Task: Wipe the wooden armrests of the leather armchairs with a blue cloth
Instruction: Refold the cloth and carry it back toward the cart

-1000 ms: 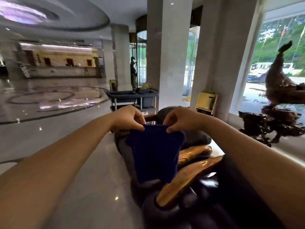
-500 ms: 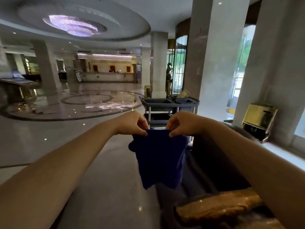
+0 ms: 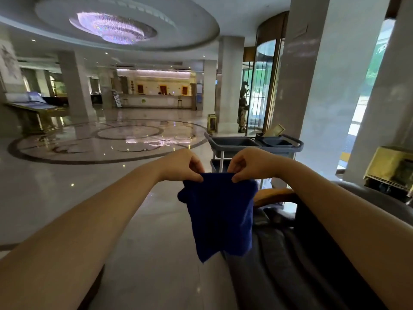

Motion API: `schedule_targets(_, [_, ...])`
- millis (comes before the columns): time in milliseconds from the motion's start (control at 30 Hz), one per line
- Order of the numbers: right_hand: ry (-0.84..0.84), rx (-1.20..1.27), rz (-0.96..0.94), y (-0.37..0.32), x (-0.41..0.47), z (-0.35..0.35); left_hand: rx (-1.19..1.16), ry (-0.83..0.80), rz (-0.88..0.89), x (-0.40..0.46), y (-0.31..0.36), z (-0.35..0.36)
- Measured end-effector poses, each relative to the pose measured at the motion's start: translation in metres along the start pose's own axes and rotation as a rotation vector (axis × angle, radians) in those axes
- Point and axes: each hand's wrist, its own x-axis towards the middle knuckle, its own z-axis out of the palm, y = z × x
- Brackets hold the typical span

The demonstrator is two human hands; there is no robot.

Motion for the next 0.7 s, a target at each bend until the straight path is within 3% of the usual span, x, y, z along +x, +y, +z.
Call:
schedule_targets(400, [0.042, 0.0, 0.062, 0.072, 0.249, -0.026, 0.009, -0.065, 0.066, 0.21, -0.171, -0.081])
schedule_targets(700, [0.036, 0.006, 0.061, 0.178, 0.459, -0.043, -0.015, -0.085, 0.05, 0.397, -0.311, -0.108])
